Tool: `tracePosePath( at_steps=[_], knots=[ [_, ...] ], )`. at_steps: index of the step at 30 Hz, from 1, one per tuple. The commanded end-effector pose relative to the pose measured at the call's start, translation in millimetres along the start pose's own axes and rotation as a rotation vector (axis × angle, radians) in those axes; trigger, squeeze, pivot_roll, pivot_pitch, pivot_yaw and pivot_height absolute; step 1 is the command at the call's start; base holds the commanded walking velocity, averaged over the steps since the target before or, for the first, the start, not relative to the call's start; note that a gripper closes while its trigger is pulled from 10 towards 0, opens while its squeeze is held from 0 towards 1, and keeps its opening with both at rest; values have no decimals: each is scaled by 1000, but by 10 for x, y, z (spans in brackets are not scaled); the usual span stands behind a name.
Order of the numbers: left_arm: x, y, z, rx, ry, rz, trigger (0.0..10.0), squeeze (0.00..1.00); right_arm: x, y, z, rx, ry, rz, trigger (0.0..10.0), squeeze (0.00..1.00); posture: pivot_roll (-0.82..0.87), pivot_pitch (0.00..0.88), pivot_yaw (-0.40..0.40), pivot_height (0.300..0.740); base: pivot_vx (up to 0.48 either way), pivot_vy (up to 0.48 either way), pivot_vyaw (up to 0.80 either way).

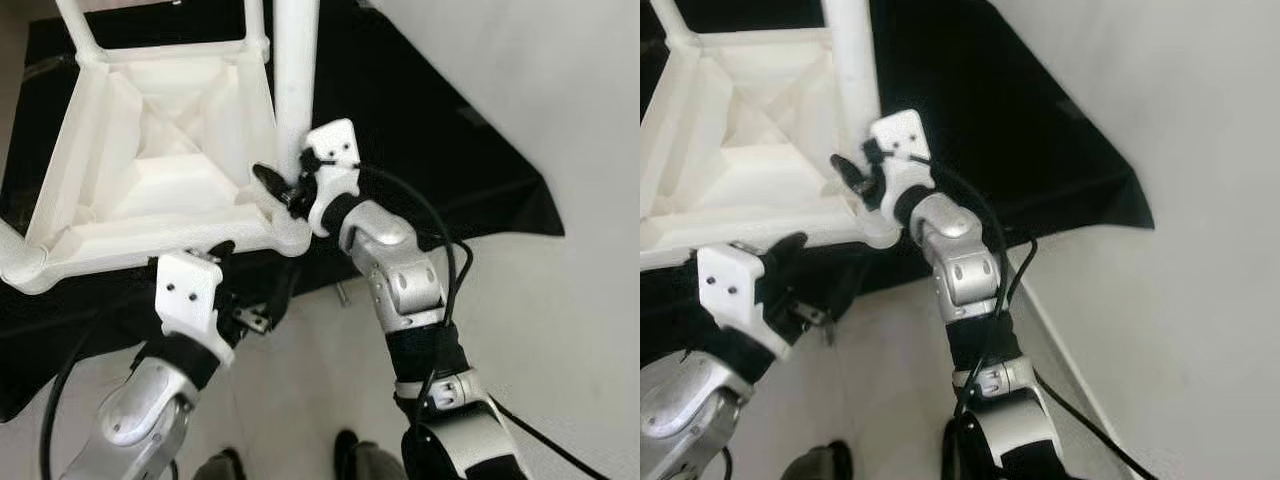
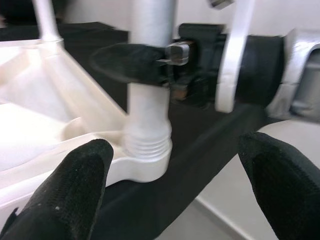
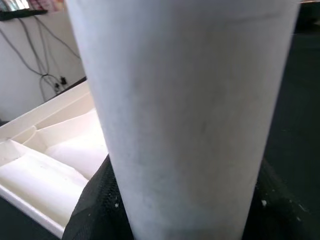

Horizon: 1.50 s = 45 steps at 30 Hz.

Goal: Building children table

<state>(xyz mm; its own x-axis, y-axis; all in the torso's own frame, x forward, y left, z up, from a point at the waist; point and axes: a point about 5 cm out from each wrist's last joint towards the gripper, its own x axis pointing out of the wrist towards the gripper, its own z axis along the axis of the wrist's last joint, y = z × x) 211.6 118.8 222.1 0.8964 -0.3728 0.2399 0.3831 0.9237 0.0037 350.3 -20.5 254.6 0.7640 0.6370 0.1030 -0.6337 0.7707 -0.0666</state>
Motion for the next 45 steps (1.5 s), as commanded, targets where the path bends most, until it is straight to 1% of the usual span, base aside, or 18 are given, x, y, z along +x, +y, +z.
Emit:
tracePosePath(
  at_steps=[1, 7, 8, 9, 10, 13, 14, 17, 18, 19, 20, 25, 27, 32, 33, 34, 35, 45],
  knots=[
    [21, -31, -27, -3, -1, -13, 10000, 0, 145, 399, -359, 177, 128, 90, 0, 0, -50, 292, -37, 740, 0, 0, 0],
    [48, 15, -10, 7, -17, 16, 10000, 0, 172, 424, -232, 147, 119, 65, 0, 0, -46, 289, -44, 740, 0, 0, 0],
    [45, 15, -14, 8, -15, 18, 10000, 0, 167, 418, -190, 147, 102, 73, 10000, 0, -37, 283, -44, 740, 0, 0, 0],
    [43, 14, -17, 9, -14, 19, 10000, 0, 164, 412, -161, 147, 89, 81, 10000, 0, -37, 283, -44, 740, 0, 0, 0],
    [38, 16, -25, 13, -9, 23, 10000, 0, 166, 405, -121, 120, 66, 130, 10000, 122, -34, 281, -42, 740, 0, 0, 0],
    [37, 18, -32, 16, -7, 25, 10000, 0, 167, 401, -95, 99, 52, 165, 10000, 122, -34, 281, -42, 740, 0, 0, 0],
    [35, 25, -43, 20, -2, 30, 10000, 0, 169, 366, -76, 98, 39, 204, 10000, 1000, -32, 277, -44, 740, 0, 0, 0],
    [28, 54, -65, 26, 2, 41, 10000, 0, 153, 262, -6, 117, -19, 381, 10000, 1000, -33, 272, -52, 740, 0, 0, 0],
    [32, 53, -72, 25, 1, 44, 10000, 0, 127, 229, -10, 121, -28, 461, 10000, 835, -31, 271, -54, 740, 0, 0, 0],
    [32, 53, -72, 25, 1, 44, 10000, 0, 127, 229, -10, 121, -28, 461, 10000, 835, -31, 271, -54, 740, 0, 0, 0],
    [37, 42, -78, 23, -1, 46, 10000, 0, 86, 154, -24, 115, -32, 543, 10000, 0, -28, 272, -57, 740, 0, 0, 0],
    [36, 23, -76, 19, -4, 47, 10000, 0, 44, 69, -19, 82, -30, 601, 10000, 0, -22, 272, -59, 740, 0, 0, 0],
    [18, 9, -81, 15, 0, 46, 10000, 0, -15, -132, 73, 54, -36, 700, 10000, 0, -21, 281, -60, 740, 0, 0, 0],
    [18, -7, -79, 10, -3, 43, 10000, 0, -23, -229, 143, 62, -48, 759, 10000, 0, -20, 293, -58, 740, 0, 0, 0],
    [20, -23, -77, 5, -3, 39, 10000, 0, -24, -255, 166, 60, -50, 786, 4902, 0, -16, 302, -56, 740, 0, 0, 0],
    [20, -23, -77, 5, -3, 39, 10000, 0, -24, -255, 166, 60, -50, 786, 4902, 0, -16, 302, -56, 740, 0, 0, 0],
    [22, -40, -76, 2, -3, 35, 10000, 0, -27, -274, 190, 62, -50, 823, 0, 0, -12, 307, -54, 740, 0, 0, 0],
    [-2, -45, -61, 3, 3, 36, 10000, 0, -20, -337, 239, 27, -32, 881, 0, 0, 0, 323, -54, 740, 0, 0, 0]
  ],
)
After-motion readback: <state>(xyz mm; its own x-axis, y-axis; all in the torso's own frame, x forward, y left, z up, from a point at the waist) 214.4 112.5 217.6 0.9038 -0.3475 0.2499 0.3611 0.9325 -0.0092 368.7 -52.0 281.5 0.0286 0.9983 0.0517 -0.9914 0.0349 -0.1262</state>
